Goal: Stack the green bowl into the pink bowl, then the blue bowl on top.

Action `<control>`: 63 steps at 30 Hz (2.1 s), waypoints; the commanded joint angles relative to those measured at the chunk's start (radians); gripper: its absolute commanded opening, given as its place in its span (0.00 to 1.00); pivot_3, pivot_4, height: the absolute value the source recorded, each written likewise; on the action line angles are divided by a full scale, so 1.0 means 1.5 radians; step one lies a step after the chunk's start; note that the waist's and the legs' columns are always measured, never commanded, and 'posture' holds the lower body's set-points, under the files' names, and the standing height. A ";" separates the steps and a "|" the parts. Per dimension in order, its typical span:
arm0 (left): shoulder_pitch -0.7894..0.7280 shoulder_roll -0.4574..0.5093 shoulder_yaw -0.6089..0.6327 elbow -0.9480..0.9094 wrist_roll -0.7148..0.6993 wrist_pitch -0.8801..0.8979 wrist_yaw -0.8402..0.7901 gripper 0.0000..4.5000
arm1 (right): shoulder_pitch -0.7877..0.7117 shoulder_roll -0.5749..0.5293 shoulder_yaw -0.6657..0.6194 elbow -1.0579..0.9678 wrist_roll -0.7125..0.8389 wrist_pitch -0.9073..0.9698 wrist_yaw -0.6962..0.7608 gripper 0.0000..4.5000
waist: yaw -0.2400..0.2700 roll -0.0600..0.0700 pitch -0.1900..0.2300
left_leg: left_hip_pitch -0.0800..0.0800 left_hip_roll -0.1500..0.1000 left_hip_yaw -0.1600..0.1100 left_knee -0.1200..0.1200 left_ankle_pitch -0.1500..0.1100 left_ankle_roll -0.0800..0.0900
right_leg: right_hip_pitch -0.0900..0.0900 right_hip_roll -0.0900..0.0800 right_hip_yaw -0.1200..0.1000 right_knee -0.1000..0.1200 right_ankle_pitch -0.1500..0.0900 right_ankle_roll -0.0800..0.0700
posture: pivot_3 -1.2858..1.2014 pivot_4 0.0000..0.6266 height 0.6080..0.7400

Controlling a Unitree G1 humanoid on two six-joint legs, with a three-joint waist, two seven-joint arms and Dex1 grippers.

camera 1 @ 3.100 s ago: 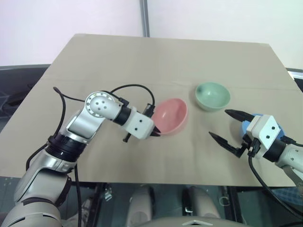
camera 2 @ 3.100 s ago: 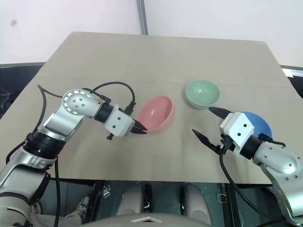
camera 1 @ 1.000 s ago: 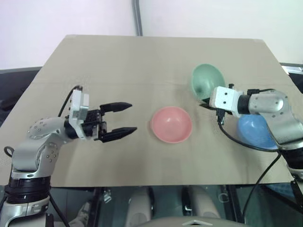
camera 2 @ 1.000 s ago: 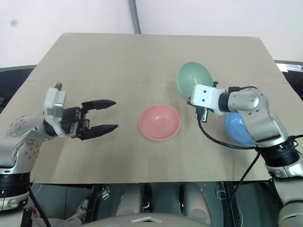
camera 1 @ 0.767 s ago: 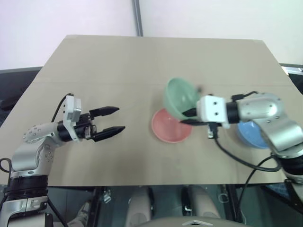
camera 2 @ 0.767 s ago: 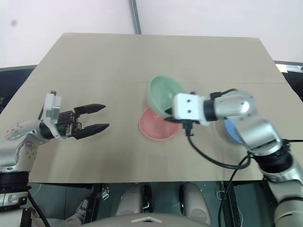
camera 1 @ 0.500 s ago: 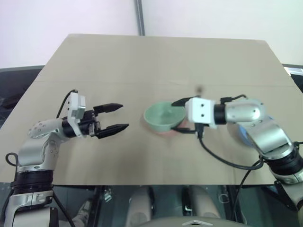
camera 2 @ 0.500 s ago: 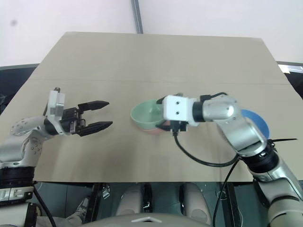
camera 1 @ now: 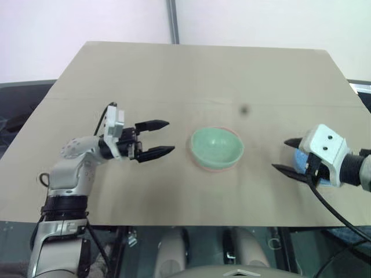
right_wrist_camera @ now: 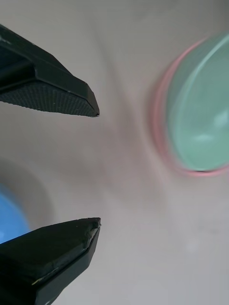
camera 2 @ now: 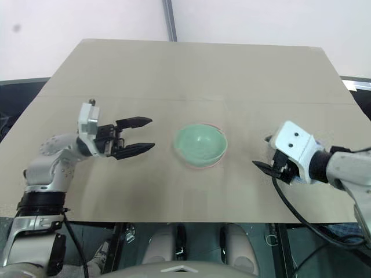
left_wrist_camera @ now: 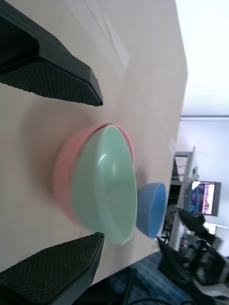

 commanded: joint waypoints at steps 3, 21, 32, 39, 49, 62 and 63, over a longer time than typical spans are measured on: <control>-0.017 0.000 0.000 0.008 0.007 -0.010 -0.015 1.00 | 0.065 -0.009 0.020 0.046 -0.061 -0.021 -0.092 0.83 | -0.005 0.000 0.000 | 0.000 0.000 0.000 0.000 0.000 0.000 | 0.000 0.000 0.000 0.000 0.000 0.000 | 0.52 0.24 1.00; 0.012 0.007 0.013 -0.019 0.005 -0.006 -0.002 1.00 | 0.029 0.007 0.076 0.121 -0.093 -0.219 -0.130 0.02 | -0.016 0.000 0.000 | 0.000 0.000 -0.001 0.000 0.000 0.000 | 0.000 0.000 0.000 0.000 0.001 0.002 | 0.52 0.24 1.00; 0.036 -0.001 0.015 -0.034 0.006 -0.014 0.021 1.00 | -0.322 0.119 0.255 0.112 0.053 -0.231 -0.022 0.02 | -0.013 0.000 0.000 | -0.001 0.000 0.000 0.000 0.000 0.000 | 0.000 0.000 0.000 0.000 0.001 0.001 | 0.52 0.24 1.00; 0.064 0.005 0.028 -0.066 -0.003 -0.007 0.035 1.00 | -0.381 0.130 0.367 0.171 0.041 -0.251 0.037 0.02 | -0.013 0.000 0.000 | -0.002 0.000 -0.001 0.000 0.000 0.000 | -0.001 0.000 -0.001 0.000 0.001 0.001 | 0.52 0.24 1.00; 0.095 0.016 0.043 -0.104 -0.008 0.016 0.057 1.00 | -0.379 0.141 0.347 0.194 0.000 -0.310 0.020 0.69 | -0.013 0.000 0.000 | -0.006 0.000 -0.001 0.002 0.001 -0.001 | -0.005 0.000 -0.001 0.001 0.001 0.001 | 0.52 0.24 1.00; 0.184 0.039 0.080 -0.165 0.019 -0.022 0.105 1.00 | -0.038 0.086 -0.010 0.080 0.137 -0.215 0.002 0.81 | -0.003 0.000 0.000 | -0.007 0.000 -0.003 0.002 0.001 -0.001 | -0.004 0.000 -0.002 0.000 0.001 0.001 | 0.52 0.24 1.00; 0.196 0.051 0.090 -0.175 0.006 -0.009 0.097 1.00 | 0.015 0.086 -0.054 0.088 0.128 -0.233 0.006 0.87 | -0.003 0.000 0.000 | -0.007 0.000 -0.003 0.002 0.000 -0.001 | -0.004 0.000 -0.002 0.000 0.001 0.001 | 0.52 0.24 1.00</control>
